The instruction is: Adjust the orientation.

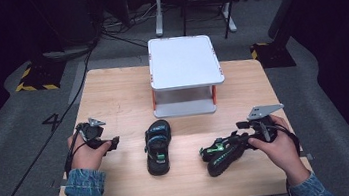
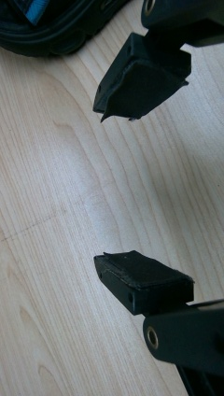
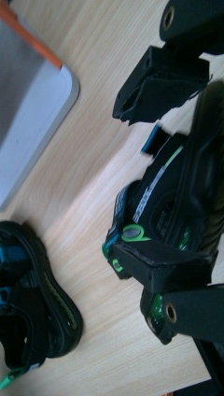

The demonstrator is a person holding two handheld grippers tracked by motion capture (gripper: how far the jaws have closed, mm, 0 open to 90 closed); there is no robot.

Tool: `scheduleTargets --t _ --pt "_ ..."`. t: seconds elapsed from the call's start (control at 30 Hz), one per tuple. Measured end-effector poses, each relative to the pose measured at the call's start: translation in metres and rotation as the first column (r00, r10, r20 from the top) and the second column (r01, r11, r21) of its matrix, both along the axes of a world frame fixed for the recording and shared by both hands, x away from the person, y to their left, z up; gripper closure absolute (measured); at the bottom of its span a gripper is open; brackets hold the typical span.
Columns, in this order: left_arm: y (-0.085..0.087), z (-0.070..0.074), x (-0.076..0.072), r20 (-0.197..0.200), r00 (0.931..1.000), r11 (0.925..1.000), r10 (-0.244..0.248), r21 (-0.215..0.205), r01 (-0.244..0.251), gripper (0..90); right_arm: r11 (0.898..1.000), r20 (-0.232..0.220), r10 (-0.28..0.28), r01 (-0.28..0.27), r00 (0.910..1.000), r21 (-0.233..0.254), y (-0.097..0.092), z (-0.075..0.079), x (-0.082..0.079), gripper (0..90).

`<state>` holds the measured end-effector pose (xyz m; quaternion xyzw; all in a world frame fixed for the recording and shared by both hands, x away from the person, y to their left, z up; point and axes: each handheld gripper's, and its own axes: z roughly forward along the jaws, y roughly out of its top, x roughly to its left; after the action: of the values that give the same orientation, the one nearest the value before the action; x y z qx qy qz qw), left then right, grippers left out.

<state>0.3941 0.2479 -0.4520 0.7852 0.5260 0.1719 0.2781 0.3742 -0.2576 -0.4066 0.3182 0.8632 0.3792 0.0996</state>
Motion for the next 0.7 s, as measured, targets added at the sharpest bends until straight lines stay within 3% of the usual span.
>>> scheduleTargets --t 0.17,0.33,0.37,0.43,0.47,0.5,0.53,0.57,0.63,0.7 --pt "0.002 -0.003 -0.003 -0.011 0.9999 1.0000 -0.007 0.002 0.007 23.8 0.995 -0.004 0.083 -0.083 0.9966 -0.055 0.027 -0.006 0.006 27.9" --pt "0.002 -0.004 -0.005 -0.010 0.9999 0.9999 -0.012 0.002 0.012 23.9 0.988 -0.018 0.127 -0.128 0.9917 -0.082 0.041 -0.012 0.008 32.5" --pt "0.003 -0.004 -0.005 -0.009 0.9999 0.9999 -0.012 0.003 0.012 23.9 0.985 -0.025 0.137 -0.139 0.9903 -0.106 0.045 -0.015 0.010 40.3" --pt "0.003 -0.003 -0.007 -0.007 0.9999 1.0000 -0.008 0.004 0.008 24.0 0.983 -0.032 0.138 -0.141 0.9899 -0.120 0.046 -0.017 0.011 44.4" --pt "0.004 -0.004 -0.008 -0.004 0.9999 0.9999 -0.012 -0.002 0.012 24.2 0.979 -0.040 0.138 -0.142 0.9896 -0.145 0.046 -0.019 0.012 53.5" --pt "0.004 -0.004 -0.008 -0.004 0.9999 0.9999 -0.012 -0.002 0.012 24.4 0.979 -0.040 0.138 -0.142 0.9896 -0.145 0.046 -0.019 0.012 53.5" --pt "0.005 -0.003 -0.010 -0.004 1.0000 1.0000 -0.009 -0.004 0.009 24.5 0.981 -0.047 0.139 -0.144 0.9891 -0.129 0.046 -0.019 0.013 63.4" --pt "0.005 -0.003 -0.010 -0.004 1.0000 1.0000 -0.009 -0.004 0.009 24.5 0.981 -0.047 0.139 -0.144 0.9891 -0.129 0.046 -0.019 0.013 63.4" --pt "0.006 -0.003 -0.011 0.003 0.9999 0.9999 -0.012 0.002 0.012 24.6 0.984 -0.045 0.137 -0.141 0.9896 -0.109 0.044 -0.015 0.013 83.7" --pt "0.006 -0.003 -0.011 0.003 1.0000 1.0000 -0.008 0.002 0.008 24.7 0.985 -0.038 0.130 -0.134 0.9908 -0.108 0.044 -0.014 0.014 86.2"
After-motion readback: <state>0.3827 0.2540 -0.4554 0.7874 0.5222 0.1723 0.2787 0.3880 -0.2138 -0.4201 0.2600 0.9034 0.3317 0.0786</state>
